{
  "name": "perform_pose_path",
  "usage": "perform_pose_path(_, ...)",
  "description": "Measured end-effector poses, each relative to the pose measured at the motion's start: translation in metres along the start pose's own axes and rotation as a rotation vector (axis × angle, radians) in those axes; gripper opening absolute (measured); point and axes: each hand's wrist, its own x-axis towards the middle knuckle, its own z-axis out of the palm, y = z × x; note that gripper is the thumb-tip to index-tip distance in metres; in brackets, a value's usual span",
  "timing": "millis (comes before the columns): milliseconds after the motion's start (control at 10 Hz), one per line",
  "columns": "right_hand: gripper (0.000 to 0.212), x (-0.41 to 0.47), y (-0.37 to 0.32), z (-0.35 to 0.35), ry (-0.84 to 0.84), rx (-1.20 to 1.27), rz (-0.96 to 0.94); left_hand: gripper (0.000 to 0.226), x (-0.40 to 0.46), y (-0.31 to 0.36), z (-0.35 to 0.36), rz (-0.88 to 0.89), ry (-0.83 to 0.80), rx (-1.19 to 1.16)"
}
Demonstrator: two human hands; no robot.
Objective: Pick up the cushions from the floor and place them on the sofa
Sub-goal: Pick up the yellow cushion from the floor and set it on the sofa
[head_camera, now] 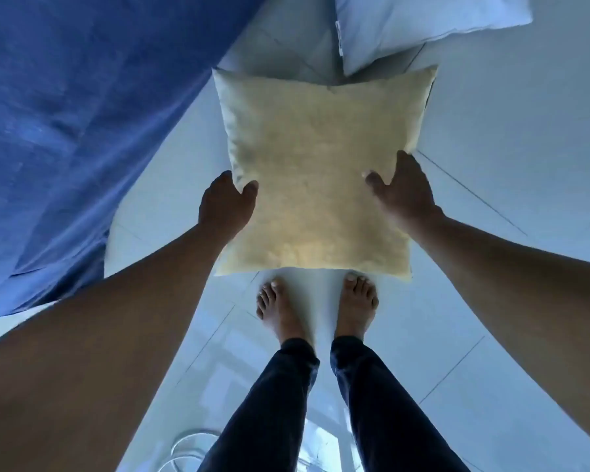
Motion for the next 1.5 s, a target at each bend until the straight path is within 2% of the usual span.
perform_pose_path(100,0.082,0.038,0.010,0.007,0.134,0.262,0.185,0.073,0.031,-0.007,0.016,-0.029,0.032,-0.064)
perform_pose_path(200,0.105,0.069,0.028,0.034,0.021,0.550,0.416,0.104,0.067,-0.022,0.037,-0.244,-0.017,-0.327)
perform_pose_path(300,0.099,0.064,0.041,0.080,-0.289,0.543,0.547,0.110,0.074,-0.026,0.042,-0.368,-0.130,-0.537)
perform_pose_path(400,0.053,-0.037,0.079,0.145,-0.176,0.765,0.587,0.088,0.057,-0.030,0.041,-0.341,-0.240,-0.652)
perform_pose_path(500,0.052,-0.077,0.071,0.125,-0.087,0.681,0.737,0.090,0.039,-0.025,0.032,-0.350,-0.211,-0.687)
perform_pose_path(600,0.080,-0.078,0.031,-0.004,-0.206,0.776,0.417,0.068,-0.025,-0.013,-0.004,-0.340,-0.220,-0.693)
perform_pose_path(700,0.116,-0.076,0.000,-0.068,-0.111,0.861,0.528,0.050,-0.058,-0.011,-0.022,-0.319,-0.197,-0.700)
perform_pose_path(800,0.125,-0.114,-0.017,-0.124,-0.036,0.873,0.497,0.042,-0.121,-0.002,-0.064,-0.294,-0.177,-0.746)
perform_pose_path(900,0.122,-0.156,-0.029,-0.150,-0.036,0.856,0.481,0.030,-0.162,0.009,-0.099,-0.273,-0.169,-0.786)
perform_pose_path(1100,0.112,-0.244,-0.073,-0.229,-0.018,0.842,0.387,0.042,-0.272,0.029,-0.191,-0.225,-0.136,-0.832)
perform_pose_path(1200,0.095,-0.301,-0.104,-0.276,-0.057,0.854,0.275,0.042,-0.338,0.036,-0.250,-0.197,-0.080,-0.881)
perform_pose_path(1300,0.100,-0.330,-0.123,-0.301,-0.056,0.850,0.206,0.038,-0.374,0.037,-0.278,-0.158,-0.029,-0.924)
perform_pose_path(1400,0.106,-0.363,-0.151,-0.330,-0.068,0.831,0.107,0.045,-0.418,0.036,-0.310,-0.107,0.062,-0.965)
perform_pose_path(1500,0.100,-0.378,-0.175,-0.343,-0.103,0.819,0.031,0.050,-0.442,0.030,-0.325,-0.099,0.124,-1.013)
